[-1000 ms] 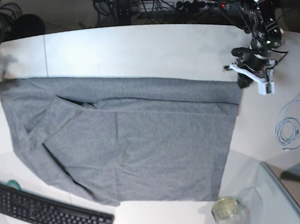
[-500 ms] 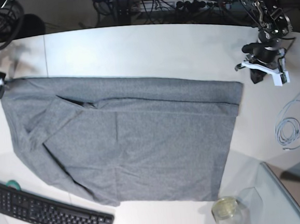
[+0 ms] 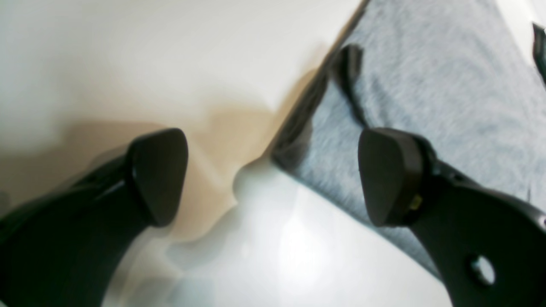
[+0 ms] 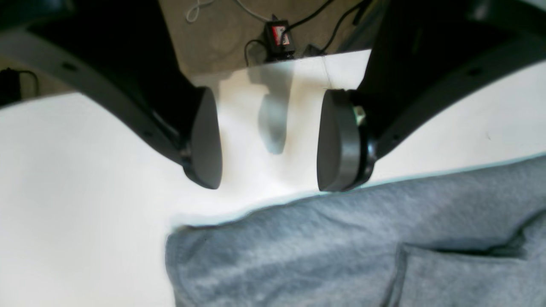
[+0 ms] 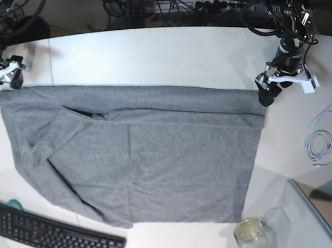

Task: Layout the t-shirt on the table in an organized manner, then fold the t-shirt properly
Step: 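Pull the grasped edge taut with both grippers to straighten the shirt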

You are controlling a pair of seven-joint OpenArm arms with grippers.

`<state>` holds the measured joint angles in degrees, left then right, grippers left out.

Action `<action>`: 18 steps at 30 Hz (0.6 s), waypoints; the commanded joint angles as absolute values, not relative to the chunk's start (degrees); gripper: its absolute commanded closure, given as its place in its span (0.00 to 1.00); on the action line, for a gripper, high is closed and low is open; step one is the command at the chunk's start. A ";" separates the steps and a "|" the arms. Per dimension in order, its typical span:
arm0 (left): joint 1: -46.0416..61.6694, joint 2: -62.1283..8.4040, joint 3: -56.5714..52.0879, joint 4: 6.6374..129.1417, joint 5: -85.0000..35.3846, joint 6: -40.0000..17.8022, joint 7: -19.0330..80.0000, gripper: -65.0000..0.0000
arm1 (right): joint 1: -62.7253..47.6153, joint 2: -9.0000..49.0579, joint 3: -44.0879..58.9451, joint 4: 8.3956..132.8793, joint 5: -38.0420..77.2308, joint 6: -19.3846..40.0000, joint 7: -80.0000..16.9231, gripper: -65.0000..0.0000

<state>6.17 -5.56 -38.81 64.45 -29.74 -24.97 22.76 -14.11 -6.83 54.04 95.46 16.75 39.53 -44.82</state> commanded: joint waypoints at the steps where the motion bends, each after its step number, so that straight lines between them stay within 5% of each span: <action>1: 5.41 -5.67 -38.90 64.13 -29.93 -24.84 22.90 0.07 | -14.11 -6.46 54.37 95.60 17.71 40.00 -43.91 0.49; 8: 2.86 -5.76 -33.54 59.21 -29.67 -24.84 22.90 0.09 | -15.16 -6.55 54.55 92.79 19.82 40.00 -44.00 0.49; 14: 2.86 -5.58 -32.04 58.77 -29.67 -24.84 22.90 0.47 | -16.57 -6.46 54.55 90.33 26.77 40.00 -44.00 0.49; 18: 2.95 -5.85 -32.13 58.77 -29.76 -24.84 22.90 0.60 | -16.57 -6.37 54.55 90.33 26.59 40.00 -44.00 0.49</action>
